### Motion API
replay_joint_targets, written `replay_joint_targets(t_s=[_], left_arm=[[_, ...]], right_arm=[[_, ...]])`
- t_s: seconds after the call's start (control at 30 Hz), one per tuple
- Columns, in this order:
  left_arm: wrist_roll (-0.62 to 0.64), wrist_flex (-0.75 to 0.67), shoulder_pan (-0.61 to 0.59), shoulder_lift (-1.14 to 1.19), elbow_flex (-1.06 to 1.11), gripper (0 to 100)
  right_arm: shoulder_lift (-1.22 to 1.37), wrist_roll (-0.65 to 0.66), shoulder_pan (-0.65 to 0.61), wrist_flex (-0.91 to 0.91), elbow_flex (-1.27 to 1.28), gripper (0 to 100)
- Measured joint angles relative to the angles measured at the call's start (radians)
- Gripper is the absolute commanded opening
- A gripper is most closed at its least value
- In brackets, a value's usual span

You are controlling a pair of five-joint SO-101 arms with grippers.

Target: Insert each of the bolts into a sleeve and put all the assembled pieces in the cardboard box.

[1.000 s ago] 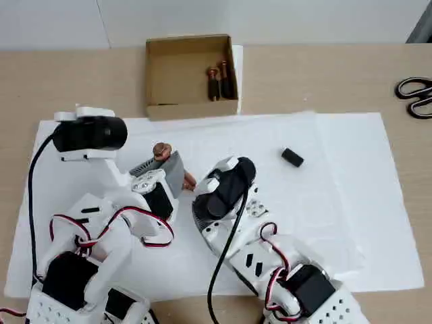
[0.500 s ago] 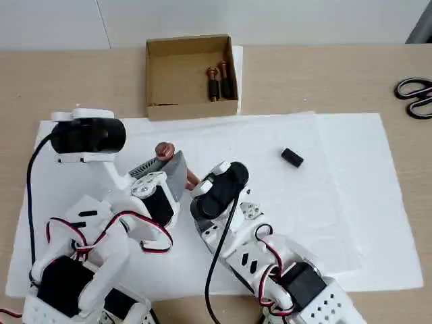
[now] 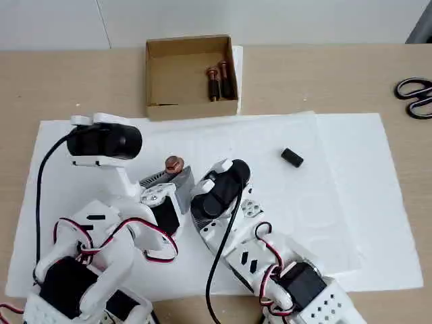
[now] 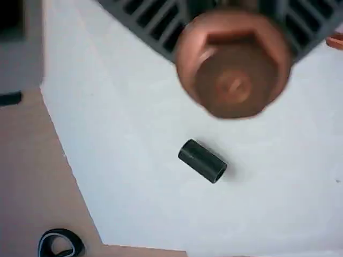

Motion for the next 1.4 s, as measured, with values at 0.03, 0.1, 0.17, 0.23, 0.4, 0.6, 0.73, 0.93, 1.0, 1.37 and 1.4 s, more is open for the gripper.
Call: replay_joint_targets(t_s=[0.03,0.1,0.17,0.23,0.4,0.6,0.73,0.93,1.0,1.37,1.4], left_arm=[[0.0,0.0,0.0,0.0,0.0,1],[0.0,0.0,0.0,0.0,0.0,1],[0.0,0.0,0.0,0.0,0.0,1],[0.0,0.0,0.0,0.0,0.0,1],[-0.009,0.0,0.0,0.0,0.0,1],[-0.018,-0.002,0.0,-0.002,-0.04,1],[-0.018,-0.002,0.0,-0.002,-0.04,1],[-0.018,-0.002,0.0,0.009,-0.034,1],[-0.018,-0.006,0.0,0.014,-0.032,1],[-0.077,-0.08,-0.068,0.015,0.012,1],[-0.077,-0.08,-0.068,0.017,0.012,1]], right_arm=[[0.0,0.0,0.0,0.0,0.0,0.4],[0.0,0.0,0.0,0.0,0.0,0.4],[0.0,0.0,0.0,0.0,0.0,0.4],[0.0,0.0,0.0,0.0,0.0,0.4],[0.0,0.0,0.0,0.0,0.0,0.4],[0.0,-0.017,-0.002,0.0,0.0,0.4],[0.0,-0.034,-0.002,0.0,0.0,0.4],[0.0,-0.037,-0.002,0.0,0.0,0.4],[0.0,-0.037,-0.002,0.0,0.0,0.4],[0.0,-0.037,-0.026,0.002,0.0,0.4],[0.0,-0.037,-0.032,0.002,0.0,0.4]])
